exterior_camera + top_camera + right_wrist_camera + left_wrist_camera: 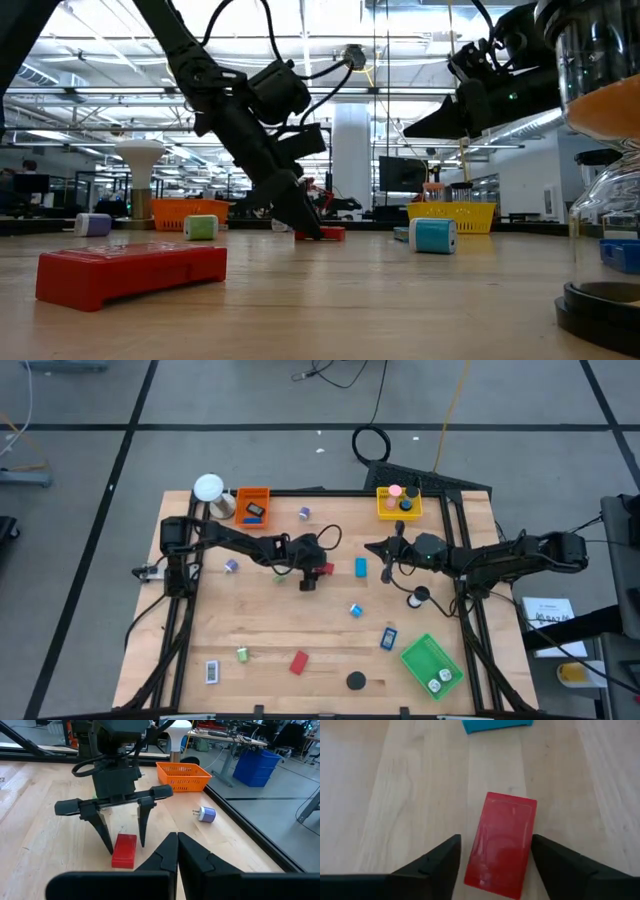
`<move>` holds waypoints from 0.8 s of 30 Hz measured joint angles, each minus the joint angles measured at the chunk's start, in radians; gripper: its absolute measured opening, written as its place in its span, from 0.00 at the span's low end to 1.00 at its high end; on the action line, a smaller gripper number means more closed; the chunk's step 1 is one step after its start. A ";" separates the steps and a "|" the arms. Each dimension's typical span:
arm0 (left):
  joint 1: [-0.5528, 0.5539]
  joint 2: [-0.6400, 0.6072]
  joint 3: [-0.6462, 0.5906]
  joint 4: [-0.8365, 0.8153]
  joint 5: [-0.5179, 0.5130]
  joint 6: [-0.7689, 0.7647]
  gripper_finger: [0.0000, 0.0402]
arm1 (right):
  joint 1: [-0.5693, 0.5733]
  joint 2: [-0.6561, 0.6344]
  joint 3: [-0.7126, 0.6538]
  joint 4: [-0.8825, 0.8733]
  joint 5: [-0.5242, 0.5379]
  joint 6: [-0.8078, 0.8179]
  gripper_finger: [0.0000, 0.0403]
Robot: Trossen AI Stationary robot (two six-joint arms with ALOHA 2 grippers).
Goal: Pick & Place Office items
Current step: Put the top red digital clock into the orange bin
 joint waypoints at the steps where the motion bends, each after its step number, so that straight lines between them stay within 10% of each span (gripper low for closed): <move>1: 0.001 -0.003 0.000 -0.014 0.002 -0.015 0.56 | 0.000 0.000 0.000 0.000 0.000 0.000 0.00; 7: 0.014 -0.012 0.002 -0.092 0.010 -0.069 0.39 | 0.000 0.000 0.000 -0.005 0.000 0.000 0.00; 16: 0.021 -0.120 -0.004 -0.353 -0.216 -0.320 0.42 | 0.000 0.000 0.000 -0.007 0.000 0.001 0.00; 24: 0.023 -0.118 -0.019 -0.386 -0.176 -0.433 0.45 | 0.000 0.000 0.000 -0.007 0.000 0.022 0.00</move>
